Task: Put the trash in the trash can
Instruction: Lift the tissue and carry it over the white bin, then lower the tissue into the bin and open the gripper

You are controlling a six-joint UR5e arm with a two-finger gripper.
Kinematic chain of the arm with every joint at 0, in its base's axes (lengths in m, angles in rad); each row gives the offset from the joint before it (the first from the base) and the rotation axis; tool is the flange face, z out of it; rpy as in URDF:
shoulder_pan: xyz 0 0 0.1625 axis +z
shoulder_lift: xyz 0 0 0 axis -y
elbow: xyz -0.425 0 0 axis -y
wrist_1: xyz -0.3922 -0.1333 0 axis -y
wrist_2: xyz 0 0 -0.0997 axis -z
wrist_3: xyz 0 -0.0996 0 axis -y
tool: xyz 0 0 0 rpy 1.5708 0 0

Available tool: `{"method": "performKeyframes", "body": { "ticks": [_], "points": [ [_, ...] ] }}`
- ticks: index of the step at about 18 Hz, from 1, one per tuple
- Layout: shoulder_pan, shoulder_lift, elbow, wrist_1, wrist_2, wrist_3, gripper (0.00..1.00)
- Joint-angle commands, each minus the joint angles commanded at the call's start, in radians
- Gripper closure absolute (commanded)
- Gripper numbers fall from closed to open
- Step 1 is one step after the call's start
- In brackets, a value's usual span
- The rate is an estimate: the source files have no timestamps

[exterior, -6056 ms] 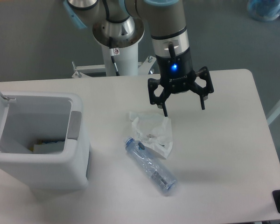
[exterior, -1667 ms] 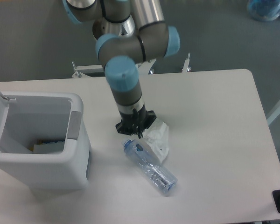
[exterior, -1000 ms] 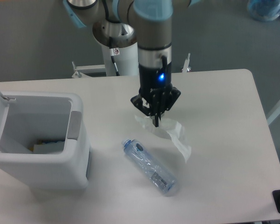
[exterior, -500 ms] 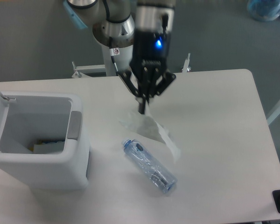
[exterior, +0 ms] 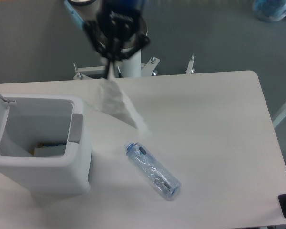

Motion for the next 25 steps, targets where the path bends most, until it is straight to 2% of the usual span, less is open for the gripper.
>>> {"method": "performKeyframes", "body": {
  "ticks": [6,11,21,25],
  "points": [
    [-0.12,-0.023,-0.002,0.0,-0.003,-0.006,1.0],
    [-0.184,-0.055,-0.011,0.0,-0.003,-0.003,1.0],
    [-0.241,-0.149,-0.015,0.023,-0.003,0.001,1.0],
    [-0.244,-0.16,-0.029,0.023,0.003,0.001,1.0]
  ]
}}
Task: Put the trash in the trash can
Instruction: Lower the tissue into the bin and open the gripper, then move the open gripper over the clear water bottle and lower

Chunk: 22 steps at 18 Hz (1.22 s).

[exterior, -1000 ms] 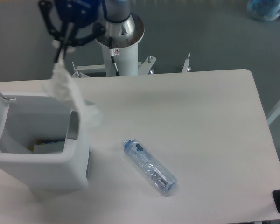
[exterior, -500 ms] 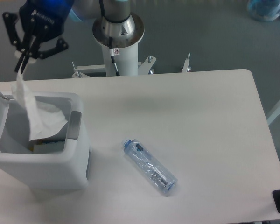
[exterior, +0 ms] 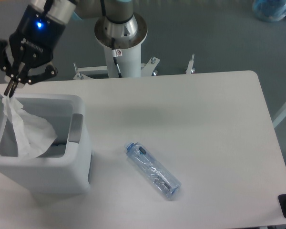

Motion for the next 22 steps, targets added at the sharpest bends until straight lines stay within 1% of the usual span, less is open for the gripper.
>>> {"method": "performKeyframes", "body": {
  "ticks": [2,5,7,9,10,11,12,13,14,17,19,22],
  "points": [
    [0.0,0.002,-0.035,0.0,0.005,0.002,1.0],
    [0.002,0.021,-0.118,0.006,0.011,0.023,1.0],
    [0.002,0.031,-0.137,0.005,0.043,0.04,0.98],
    [0.002,0.029,-0.137,0.006,0.063,0.04,0.94],
    [0.002,0.026,-0.134,0.006,0.063,0.044,0.86],
    [0.002,0.023,-0.129,0.006,0.063,0.052,0.67],
    [0.003,0.02,-0.121,0.006,0.064,0.076,0.39],
    [0.003,0.023,-0.12,0.005,0.066,0.112,0.0],
    [0.005,0.028,-0.121,0.003,0.072,0.132,0.0],
    [0.015,0.04,-0.115,0.002,0.12,0.137,0.0],
    [0.058,0.063,-0.112,0.002,0.141,0.138,0.0],
    [0.153,0.093,-0.126,0.0,0.172,0.133,0.0]
  ]
}}
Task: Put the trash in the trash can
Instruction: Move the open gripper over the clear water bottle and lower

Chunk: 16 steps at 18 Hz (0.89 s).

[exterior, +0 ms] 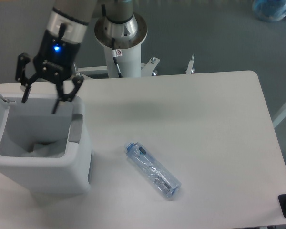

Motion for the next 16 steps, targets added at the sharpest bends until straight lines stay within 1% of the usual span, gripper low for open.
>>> {"method": "performKeyframes", "body": {
  "ticks": [4,5,6,7,9,11,13,16],
  "points": [
    [0.152,-0.001,-0.008,0.005,0.025,-0.008,0.0],
    [0.175,-0.004,-0.008,0.005,0.028,-0.005,0.0],
    [0.187,-0.008,-0.009,0.003,0.046,0.0,0.0],
    [0.192,-0.011,-0.015,0.0,0.09,0.003,0.0],
    [0.192,-0.009,-0.069,0.002,0.223,0.009,0.0],
    [0.191,-0.017,-0.109,-0.003,0.305,0.009,0.0],
    [0.191,-0.063,-0.103,-0.005,0.331,-0.012,0.0],
    [0.192,-0.167,-0.052,-0.006,0.338,-0.069,0.0]
  ]
}}
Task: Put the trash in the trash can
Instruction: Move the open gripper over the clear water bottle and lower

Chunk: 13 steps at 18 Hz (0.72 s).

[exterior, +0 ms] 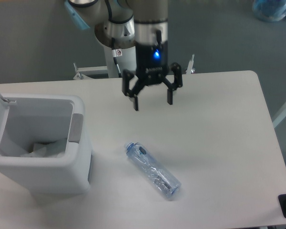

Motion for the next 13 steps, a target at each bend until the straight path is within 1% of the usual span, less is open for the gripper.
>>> {"method": "performKeyframes", "body": {
  "ticks": [3,6,8,11,13],
  "points": [
    [0.0,-0.114,0.069,-0.002,0.024,-0.035,0.0],
    [0.0,-0.193,0.106,-0.003,0.063,-0.051,0.0],
    [-0.002,-0.236,0.126,-0.002,0.08,-0.071,0.0],
    [-0.005,-0.319,0.192,0.0,0.083,-0.12,0.0],
    [-0.005,-0.362,0.222,0.002,0.081,-0.123,0.0]
  ]
}}
